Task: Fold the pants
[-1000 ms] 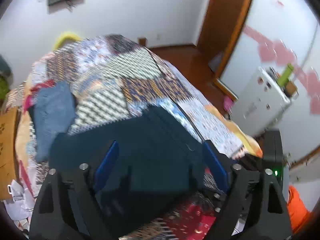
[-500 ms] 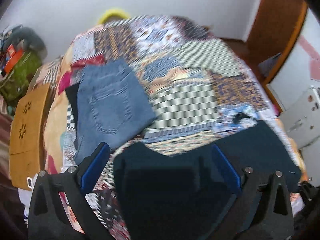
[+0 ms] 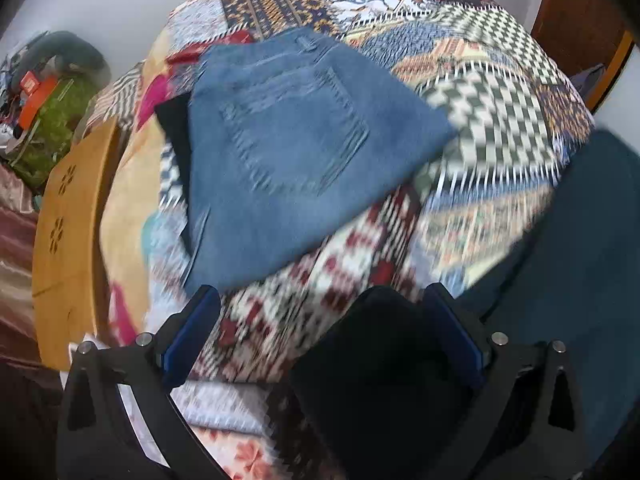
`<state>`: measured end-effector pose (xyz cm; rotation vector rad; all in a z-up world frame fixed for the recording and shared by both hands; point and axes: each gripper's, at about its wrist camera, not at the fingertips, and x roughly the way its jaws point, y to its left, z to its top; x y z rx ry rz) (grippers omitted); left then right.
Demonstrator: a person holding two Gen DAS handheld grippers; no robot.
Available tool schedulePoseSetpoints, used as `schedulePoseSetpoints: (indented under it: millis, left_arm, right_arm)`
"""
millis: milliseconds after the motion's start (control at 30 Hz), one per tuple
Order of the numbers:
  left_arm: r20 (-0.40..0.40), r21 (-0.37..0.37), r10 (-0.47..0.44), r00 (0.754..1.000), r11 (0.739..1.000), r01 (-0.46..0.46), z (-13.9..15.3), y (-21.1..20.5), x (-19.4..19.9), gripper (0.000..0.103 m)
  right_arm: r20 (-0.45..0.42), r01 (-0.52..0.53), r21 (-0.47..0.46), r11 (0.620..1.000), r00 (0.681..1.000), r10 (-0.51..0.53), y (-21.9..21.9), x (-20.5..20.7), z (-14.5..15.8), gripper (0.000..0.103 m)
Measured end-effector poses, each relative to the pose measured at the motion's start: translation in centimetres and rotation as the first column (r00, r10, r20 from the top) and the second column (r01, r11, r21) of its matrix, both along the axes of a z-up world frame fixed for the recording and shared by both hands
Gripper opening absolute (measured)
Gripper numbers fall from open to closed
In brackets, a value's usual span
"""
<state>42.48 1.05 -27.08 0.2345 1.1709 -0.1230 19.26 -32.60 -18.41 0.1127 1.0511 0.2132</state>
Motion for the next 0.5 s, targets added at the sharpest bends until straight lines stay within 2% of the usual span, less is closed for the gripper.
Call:
schedulePoseSetpoints:
  millis: [233, 433, 500]
  left_arm:
    - [-0.024, -0.002, -0.002, 1.0, 1.0, 0.002, 1.8, 3.1, -8.5, 0.103]
    - [-0.046, -0.157, 0.024, 0.999, 0.987, -0.031, 3.0, 3.3, -13.9, 0.102]
    - [-0.017, -0.188, 0.002, 1.0, 0.982, -0.005, 3.9, 1.7, -15.3, 0.102]
  right_arm:
    - [0.065, 0.008, -0.011, 1.0, 0.998, -0.007, -0.5, -1.3, 2.3, 0.083]
    - [0.118, -0.046, -0.012, 0.999, 0.992, 0.047, 0.6, -3.4, 4.5, 0.083]
    - [0.137, -0.064, -0.018, 0.998, 0.988, 0.065, 1.2, -3.9, 5.0, 0.083]
